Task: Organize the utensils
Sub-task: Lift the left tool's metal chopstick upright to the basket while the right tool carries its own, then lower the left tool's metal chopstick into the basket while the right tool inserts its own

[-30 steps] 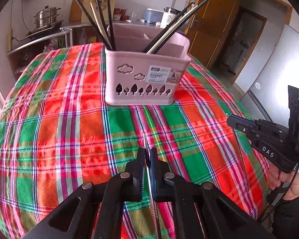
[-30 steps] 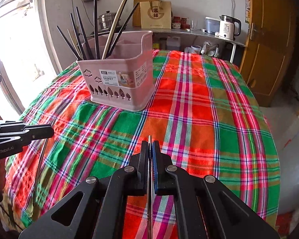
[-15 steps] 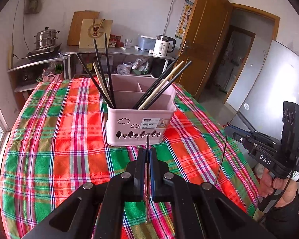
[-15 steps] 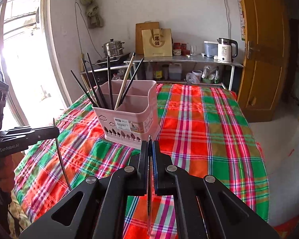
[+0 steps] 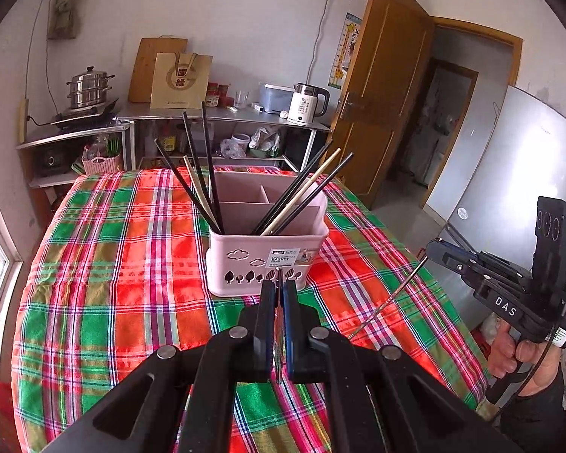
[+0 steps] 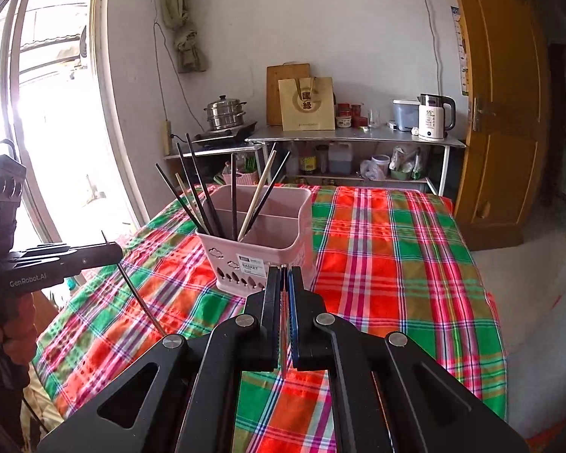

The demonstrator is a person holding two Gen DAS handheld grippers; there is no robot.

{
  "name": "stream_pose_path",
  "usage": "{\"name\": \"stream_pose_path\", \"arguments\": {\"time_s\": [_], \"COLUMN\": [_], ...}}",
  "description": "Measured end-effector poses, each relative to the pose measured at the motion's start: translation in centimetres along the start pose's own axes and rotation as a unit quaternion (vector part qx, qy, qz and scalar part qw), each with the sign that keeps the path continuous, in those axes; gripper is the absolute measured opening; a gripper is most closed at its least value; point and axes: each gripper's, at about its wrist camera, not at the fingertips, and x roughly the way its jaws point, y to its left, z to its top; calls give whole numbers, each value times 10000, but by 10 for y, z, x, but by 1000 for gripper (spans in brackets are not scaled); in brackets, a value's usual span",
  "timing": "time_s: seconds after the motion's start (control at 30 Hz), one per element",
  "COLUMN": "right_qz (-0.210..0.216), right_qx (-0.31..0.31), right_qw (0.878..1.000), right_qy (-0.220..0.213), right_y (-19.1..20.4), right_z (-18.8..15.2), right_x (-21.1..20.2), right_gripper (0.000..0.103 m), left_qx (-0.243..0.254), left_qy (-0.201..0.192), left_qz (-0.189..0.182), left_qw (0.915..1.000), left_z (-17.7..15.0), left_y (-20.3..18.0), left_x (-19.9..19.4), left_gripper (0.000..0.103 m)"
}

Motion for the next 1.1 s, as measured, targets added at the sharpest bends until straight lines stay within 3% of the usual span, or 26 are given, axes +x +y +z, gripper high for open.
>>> {"name": "stream_pose_path", "arguments": {"time_s": [0.33,0.8,1.1], "right_qz": [153,643,735], "right_qx": [-98,-159,-7], "right_qw": [9997,9957,9930], "right_qy": [-130,-654,-923], "right_y": [13,34,36], "right_z": [15,76,113], "right_x": [-1,10,30], "right_gripper": [4,4,4], "left_qx": [54,19,69], "left_qy": [-40,-583,-782], "left_qz": [30,63,74], "left_qw": [10000,9983,9969], "left_z": [24,105,150], "left_y": [2,18,27], "left_x": [-6,-26,-11], "left_gripper": [4,4,4]}}
